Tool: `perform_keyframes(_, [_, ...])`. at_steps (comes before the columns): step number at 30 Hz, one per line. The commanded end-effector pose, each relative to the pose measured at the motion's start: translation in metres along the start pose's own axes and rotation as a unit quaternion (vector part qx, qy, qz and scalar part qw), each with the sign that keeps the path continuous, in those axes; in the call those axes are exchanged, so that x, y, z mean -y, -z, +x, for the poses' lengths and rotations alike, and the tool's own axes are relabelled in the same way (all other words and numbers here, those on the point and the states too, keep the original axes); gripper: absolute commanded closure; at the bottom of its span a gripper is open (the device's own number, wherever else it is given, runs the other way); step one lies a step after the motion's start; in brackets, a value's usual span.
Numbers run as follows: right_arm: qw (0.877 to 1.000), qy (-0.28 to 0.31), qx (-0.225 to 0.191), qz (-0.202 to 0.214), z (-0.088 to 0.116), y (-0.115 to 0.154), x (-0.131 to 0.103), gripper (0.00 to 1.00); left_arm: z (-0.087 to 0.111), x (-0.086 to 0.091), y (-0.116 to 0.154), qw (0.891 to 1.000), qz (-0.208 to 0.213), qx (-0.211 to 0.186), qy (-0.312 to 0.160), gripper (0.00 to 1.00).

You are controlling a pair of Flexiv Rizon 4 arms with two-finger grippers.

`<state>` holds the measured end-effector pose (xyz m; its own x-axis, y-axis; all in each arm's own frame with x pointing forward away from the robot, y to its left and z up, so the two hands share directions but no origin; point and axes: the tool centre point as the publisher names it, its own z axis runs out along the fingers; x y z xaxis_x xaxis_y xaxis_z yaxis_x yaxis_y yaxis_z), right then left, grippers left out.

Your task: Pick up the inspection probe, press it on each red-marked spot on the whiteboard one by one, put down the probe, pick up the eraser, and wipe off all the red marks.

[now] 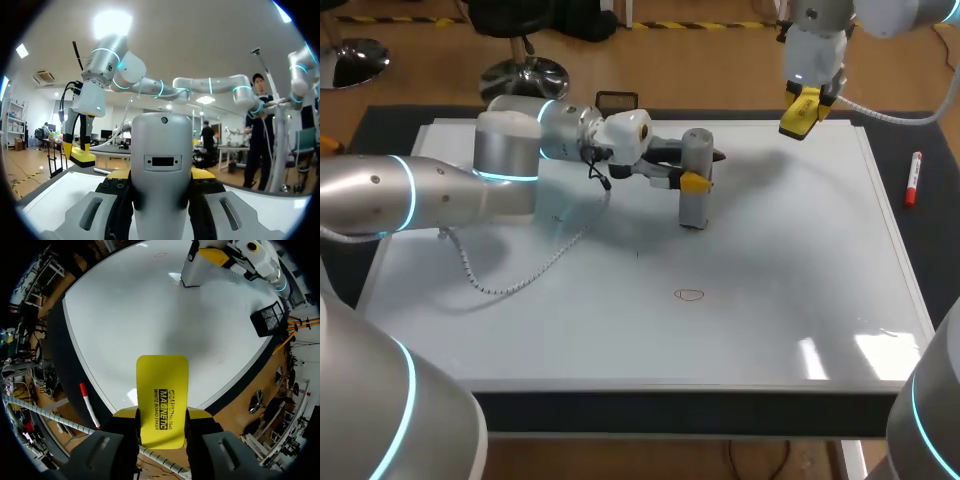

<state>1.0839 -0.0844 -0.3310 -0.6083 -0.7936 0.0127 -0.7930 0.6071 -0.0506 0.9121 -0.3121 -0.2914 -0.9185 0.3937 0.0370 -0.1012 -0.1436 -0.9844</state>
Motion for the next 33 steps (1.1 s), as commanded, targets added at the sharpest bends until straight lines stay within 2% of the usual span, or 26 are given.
perform_keyframes(1, [1.000,0.001,-0.002,0.001,0.000,0.001,0.001,1.00,0.000,-0.001,0.001,1.000,0.002,0.000,-0.003,1.00])
perform_keyframes(9, [1.000,0.001,-0.002,0.001,0.000,0.001,0.001,1.00,0.003,0.027,0.002,1.000,0.008,0.003,-0.017,1.00])
perform_keyframes(14, [1.000,0.001,-0.002,0.001,0.000,0.001,0.001,1.00,0.004,0.048,0.013,0.999,0.002,0.012,-0.031,1.00])
perform_keyframes(21, [1.000,0.001,-0.002,0.001,0.000,0.001,0.001,1.00,-0.001,0.071,0.042,0.998,-0.018,0.045,-0.045,1.00])
perform_keyframes(33, [1.000,0.001,-0.002,0.001,0.000,0.001,0.001,1.00,-0.008,0.094,0.105,0.989,-0.037,0.129,-0.067,1.00])
